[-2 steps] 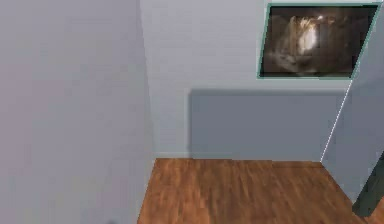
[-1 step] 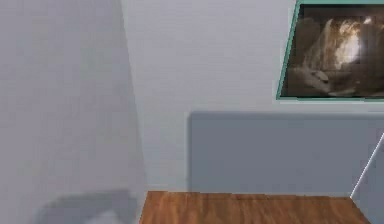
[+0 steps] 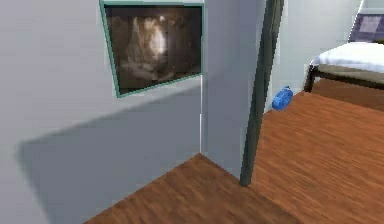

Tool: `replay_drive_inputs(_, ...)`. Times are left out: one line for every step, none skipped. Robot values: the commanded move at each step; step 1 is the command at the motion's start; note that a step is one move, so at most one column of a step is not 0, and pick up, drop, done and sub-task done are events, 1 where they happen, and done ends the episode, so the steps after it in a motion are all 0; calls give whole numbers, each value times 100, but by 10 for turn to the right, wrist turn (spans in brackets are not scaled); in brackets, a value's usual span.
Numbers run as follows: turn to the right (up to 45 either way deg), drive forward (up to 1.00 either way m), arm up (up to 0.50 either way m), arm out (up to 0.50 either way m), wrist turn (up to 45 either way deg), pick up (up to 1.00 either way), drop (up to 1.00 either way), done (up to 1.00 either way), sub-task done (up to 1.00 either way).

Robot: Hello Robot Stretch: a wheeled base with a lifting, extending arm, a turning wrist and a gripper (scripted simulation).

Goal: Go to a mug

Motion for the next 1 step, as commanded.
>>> replay_drive_inputs(90, 0, 0, 0, 0, 0, 0, 0, 0)
